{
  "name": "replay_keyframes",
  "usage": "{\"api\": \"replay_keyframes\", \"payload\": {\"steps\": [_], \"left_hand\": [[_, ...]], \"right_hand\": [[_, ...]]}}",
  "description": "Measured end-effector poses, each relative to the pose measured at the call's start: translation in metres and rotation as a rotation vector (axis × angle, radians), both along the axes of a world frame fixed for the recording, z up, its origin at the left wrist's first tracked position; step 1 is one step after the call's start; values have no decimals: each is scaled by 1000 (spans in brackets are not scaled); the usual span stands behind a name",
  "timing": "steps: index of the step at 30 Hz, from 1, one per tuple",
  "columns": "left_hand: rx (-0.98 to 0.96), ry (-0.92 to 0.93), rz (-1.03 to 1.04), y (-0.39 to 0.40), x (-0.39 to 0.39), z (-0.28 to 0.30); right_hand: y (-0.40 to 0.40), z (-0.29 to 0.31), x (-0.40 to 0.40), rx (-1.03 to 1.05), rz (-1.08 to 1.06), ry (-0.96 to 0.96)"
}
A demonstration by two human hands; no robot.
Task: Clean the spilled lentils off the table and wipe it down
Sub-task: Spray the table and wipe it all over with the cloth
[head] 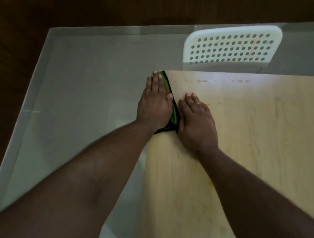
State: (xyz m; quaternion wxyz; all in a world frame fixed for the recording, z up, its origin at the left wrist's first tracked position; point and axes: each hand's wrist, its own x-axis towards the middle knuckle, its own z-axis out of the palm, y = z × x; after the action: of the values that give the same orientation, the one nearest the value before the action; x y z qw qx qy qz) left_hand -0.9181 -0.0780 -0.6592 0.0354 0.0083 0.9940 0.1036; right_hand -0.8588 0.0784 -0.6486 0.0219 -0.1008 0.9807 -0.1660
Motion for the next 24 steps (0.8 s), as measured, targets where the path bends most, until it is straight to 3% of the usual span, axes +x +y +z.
{"api": "replay_keyframes", "payload": {"steps": [8, 13, 19, 24], "left_hand": [[-22, -59, -107, -9, 92, 13], [-50, -16, -171, -15, 35, 8], [-84, -15, -106, -1, -65, 7], [-118, -1, -113, 3, -15, 11]], "right_hand": [[0, 8, -1, 37, 17, -44], [-2, 2, -4, 54, 9, -28], [0, -8, -8, 46, -19, -1], [1, -1, -4, 73, -28, -28]]}}
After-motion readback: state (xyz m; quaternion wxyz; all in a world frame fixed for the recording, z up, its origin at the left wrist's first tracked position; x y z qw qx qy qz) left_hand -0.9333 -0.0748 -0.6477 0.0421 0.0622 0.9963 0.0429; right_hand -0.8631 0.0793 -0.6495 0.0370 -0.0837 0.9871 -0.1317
